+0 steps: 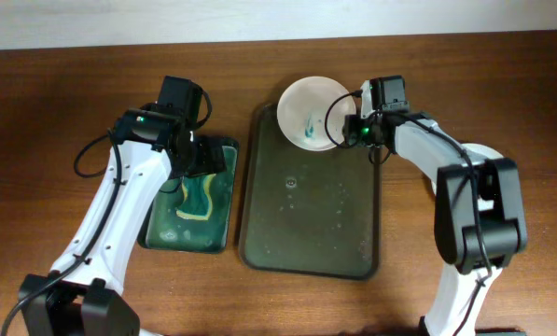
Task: Clean dirty plates on tray and stack at the side
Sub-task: 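Grasp the last stained plate rim with the right gripper, then pick the sponge from the basin with the left gripper, then scrub the held plate with the sponge in the left gripper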
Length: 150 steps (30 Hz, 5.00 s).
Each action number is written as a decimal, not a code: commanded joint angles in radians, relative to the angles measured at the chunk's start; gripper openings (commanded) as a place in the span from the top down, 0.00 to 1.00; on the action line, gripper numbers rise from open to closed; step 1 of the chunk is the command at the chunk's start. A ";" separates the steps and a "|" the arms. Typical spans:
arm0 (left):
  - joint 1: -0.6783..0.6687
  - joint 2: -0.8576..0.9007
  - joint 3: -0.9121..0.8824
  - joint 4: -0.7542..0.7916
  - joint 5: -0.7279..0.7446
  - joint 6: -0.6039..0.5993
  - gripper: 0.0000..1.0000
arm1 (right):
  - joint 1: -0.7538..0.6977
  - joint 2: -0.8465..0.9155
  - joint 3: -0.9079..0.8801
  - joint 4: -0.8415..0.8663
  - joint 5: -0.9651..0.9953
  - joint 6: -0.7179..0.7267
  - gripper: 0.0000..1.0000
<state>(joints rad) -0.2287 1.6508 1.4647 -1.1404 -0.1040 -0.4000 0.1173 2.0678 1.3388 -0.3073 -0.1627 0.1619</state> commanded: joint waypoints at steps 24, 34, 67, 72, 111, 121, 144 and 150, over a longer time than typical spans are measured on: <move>0.003 -0.019 0.011 -0.001 0.003 0.005 0.01 | 0.013 -0.338 -0.108 -0.562 -0.085 0.133 0.59; 0.003 -0.019 0.011 -0.001 0.003 0.005 0.01 | 0.016 -0.132 -0.094 -0.391 -0.156 -0.290 0.63; 0.045 0.441 0.024 0.079 0.073 0.055 1.00 | 0.018 -0.248 -0.093 -0.568 0.000 -0.053 0.59; 0.056 0.278 0.064 -0.019 0.107 0.062 0.64 | 0.018 -0.248 -0.093 -0.568 0.000 -0.053 0.58; -0.190 0.220 0.086 0.327 0.397 0.108 1.00 | 0.019 -0.051 -0.093 -0.449 -0.114 -0.023 0.96; -0.381 0.575 0.086 0.584 0.654 -0.153 1.00 | 0.019 -0.051 -0.093 -0.451 -0.114 -0.023 0.96; -0.332 0.623 0.256 0.195 0.135 -0.145 1.00 | 0.019 -0.051 -0.093 -0.462 -0.114 -0.023 0.96; -0.385 0.629 0.250 0.348 0.590 -0.145 1.00 | 0.019 -0.051 -0.093 -0.463 -0.114 -0.023 0.96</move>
<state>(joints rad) -0.5560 2.2433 1.7233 -0.8360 0.2649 -0.5434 0.1387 1.9800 1.2541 -0.7677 -0.3454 0.1314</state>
